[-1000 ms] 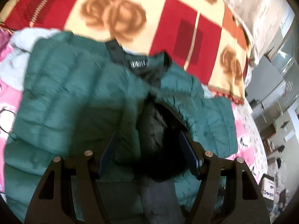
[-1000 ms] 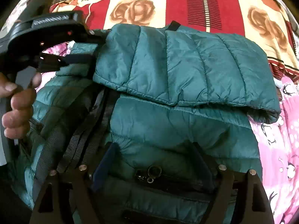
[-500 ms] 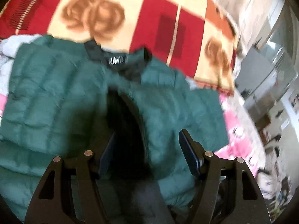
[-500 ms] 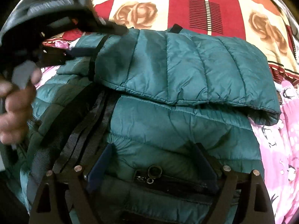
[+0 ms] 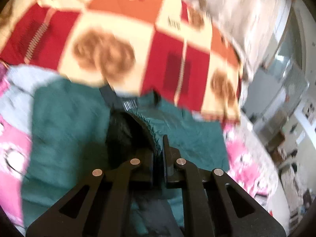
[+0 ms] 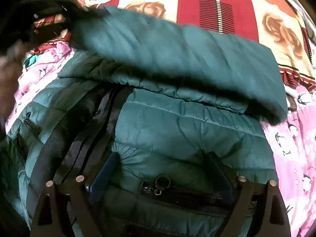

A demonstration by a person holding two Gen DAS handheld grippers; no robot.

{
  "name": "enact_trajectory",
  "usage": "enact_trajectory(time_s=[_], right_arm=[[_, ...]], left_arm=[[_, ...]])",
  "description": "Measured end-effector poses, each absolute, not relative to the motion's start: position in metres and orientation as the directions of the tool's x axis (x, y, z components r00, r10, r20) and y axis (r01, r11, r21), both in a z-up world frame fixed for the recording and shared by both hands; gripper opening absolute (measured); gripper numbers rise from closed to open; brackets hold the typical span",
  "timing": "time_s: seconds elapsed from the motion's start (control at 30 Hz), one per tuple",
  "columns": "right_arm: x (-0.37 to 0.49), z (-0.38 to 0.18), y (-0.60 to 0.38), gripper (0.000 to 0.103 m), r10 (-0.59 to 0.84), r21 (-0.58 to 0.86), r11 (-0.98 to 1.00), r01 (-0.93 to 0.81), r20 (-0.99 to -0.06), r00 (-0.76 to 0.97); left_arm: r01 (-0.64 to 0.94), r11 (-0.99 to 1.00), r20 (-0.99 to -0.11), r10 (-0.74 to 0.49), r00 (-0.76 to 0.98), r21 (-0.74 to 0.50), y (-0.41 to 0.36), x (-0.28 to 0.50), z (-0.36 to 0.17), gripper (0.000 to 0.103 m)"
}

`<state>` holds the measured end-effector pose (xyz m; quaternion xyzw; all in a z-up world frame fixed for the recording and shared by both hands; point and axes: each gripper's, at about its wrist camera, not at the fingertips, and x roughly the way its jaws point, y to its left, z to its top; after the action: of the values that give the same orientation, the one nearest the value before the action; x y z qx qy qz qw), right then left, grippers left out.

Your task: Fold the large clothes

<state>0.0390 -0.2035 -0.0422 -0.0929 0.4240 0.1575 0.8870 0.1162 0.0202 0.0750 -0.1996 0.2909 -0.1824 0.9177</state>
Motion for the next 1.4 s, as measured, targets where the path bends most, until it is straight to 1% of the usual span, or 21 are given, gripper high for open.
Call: enact_trajectory(time_s=[0.07, 0.13, 0.23, 0.37, 0.43, 0.5, 0.57, 0.63, 0.67, 0.7, 0.73, 0.77, 0.8, 0.87, 0.93, 1.0, 1.07, 1.13, 1.17, 1.27, 1.4], right_arm=[[0.039, -0.042, -0.204, 0.091, 0.200, -0.032, 0.933, -0.358, -0.781, 0.591], [0.041, -0.042, -0.202, 0.092, 0.195, -0.035, 0.934, -0.354, -0.783, 0.591], [0.044, -0.043, -0.201, 0.096, 0.185, -0.039, 0.937, -0.347, -0.786, 0.589], [0.049, -0.042, -0.200, 0.097, 0.185, -0.033, 0.937, -0.348, -0.797, 0.575], [0.053, -0.036, -0.202, 0.096, 0.203, -0.007, 0.934, -0.358, -0.814, 0.545], [0.056, -0.022, -0.214, 0.084, 0.226, 0.022, 0.937, -0.348, -0.797, 0.559], [0.060, 0.006, -0.238, 0.084, 0.216, 0.028, 0.958, -0.284, -0.721, 0.659], [0.070, 0.028, -0.263, 0.084, 0.162, 0.031, 0.982, -0.187, -0.654, 0.739], [0.079, 0.038, -0.278, 0.084, 0.126, 0.037, 0.991, -0.132, -0.620, 0.774], [0.088, 0.046, -0.291, 0.080, 0.095, 0.044, 0.995, -0.086, -0.593, 0.800], [0.098, 0.052, -0.304, 0.073, 0.068, 0.056, 0.997, -0.044, -0.568, 0.820], [0.109, 0.056, -0.314, 0.058, 0.061, 0.080, 0.997, -0.021, -0.550, 0.833], [0.119, 0.060, -0.320, 0.052, 0.072, 0.104, 0.994, -0.019, -0.540, 0.839], [0.140, 0.059, -0.321, 0.047, 0.104, 0.124, 0.991, -0.046, -0.519, 0.848], [0.161, 0.052, -0.311, 0.046, 0.092, 0.087, 0.995, -0.054, -0.537, 0.838], [0.180, 0.037, -0.304, 0.045, 0.137, 0.103, 0.990, -0.095, -0.577, 0.805], [0.203, 0.010, -0.298, 0.045, 0.112, 0.064, 0.994, -0.093, -0.674, 0.730], [0.219, -0.021, -0.301, 0.045, 0.148, 0.096, 0.989, -0.115, -0.772, 0.619], [0.224, -0.035, -0.304, 0.045, 0.162, 0.117, 0.986, -0.115, -0.803, 0.574], [0.231, -0.042, -0.319, 0.052, 0.224, 0.212, 0.974, -0.085, -0.817, 0.532], [0.229, -0.015, -0.323, 0.050, 0.212, 0.236, 0.971, -0.039, -0.772, 0.599]], left_arm=[[0.179, 0.860, -0.414, -0.400, 0.818, -0.478, 0.052, 0.112, 0.088, 0.006], [0.114, 0.853, -0.410, -0.357, 0.839, -0.509, 0.086, 0.114, 0.090, 0.006], [0.027, 0.838, -0.472, -0.333, 0.816, -0.544, 0.112, 0.126, 0.071, 0.006], [-0.081, 0.865, -0.643, -0.301, 0.705, -0.494, 0.110, 0.144, 0.035, 0.006], [-0.112, 0.868, -0.668, -0.283, 0.688, -0.484, 0.112, 0.142, 0.030, 0.006], [-0.142, 0.872, -0.656, -0.235, 0.717, -0.468, 0.118, 0.133, 0.037, 0.012], [-0.196, 0.886, -0.636, -0.133, 0.760, -0.419, 0.123, 0.124, 0.047, 0.018], [-0.282, 0.889, -0.603, 0.007, 0.798, -0.362, 0.130, 0.115, 0.056, 0.040], [-0.324, 0.884, -0.566, 0.084, 0.820, -0.338, 0.130, 0.109, 0.062, 0.046], [-0.330, 0.884, -0.540, 0.110, 0.835, -0.331, 0.127, 0.107, 0.066, 0.050], [-0.309, 0.892, -0.515, 0.104, 0.851, -0.330, 0.125, 0.110, 0.069, 0.050], [-0.249, 0.916, -0.491, 0.068, 0.868, -0.313, 0.113, 0.115, 0.073, 0.050], [-0.207, 0.934, -0.487, 0.041, 0.872, -0.292, 0.104, 0.121, 0.074, 0.050], [-0.119, 0.960, -0.480, -0.018, 0.877, -0.254, 0.084, 0.133, 0.072, 0.050], [-0.105, 0.977, -0.510, -0.003, 0.860, -0.184, 0.071, 0.146, 0.064, 0.050], [-0.164, 0.981, -0.606, 0.068, 0.793, -0.105, 0.066, 0.166, 0.042, 0.050], [-0.216, 0.973, -0.729, 0.087, 0.679, -0.085, 0.073, 0.187, 0.009, 0.051], [-0.217, 0.970, -0.799, 0.041, 0.600, -0.113, 0.077, 0.195, -0.018, 0.055], [-0.205, 0.973, -0.798, 0.042, 0.601, -0.103, 0.076, 0.193, -0.022, 0.055], [-0.177, 0.984, -0.785, 0.088, 0.613, -0.028, 0.065, 0.184, -0.020, 0.055], [-0.186, 0.981, -0.778, 0.079, 0.623, -0.049, 0.065, 0.175, -0.018, 0.054]])
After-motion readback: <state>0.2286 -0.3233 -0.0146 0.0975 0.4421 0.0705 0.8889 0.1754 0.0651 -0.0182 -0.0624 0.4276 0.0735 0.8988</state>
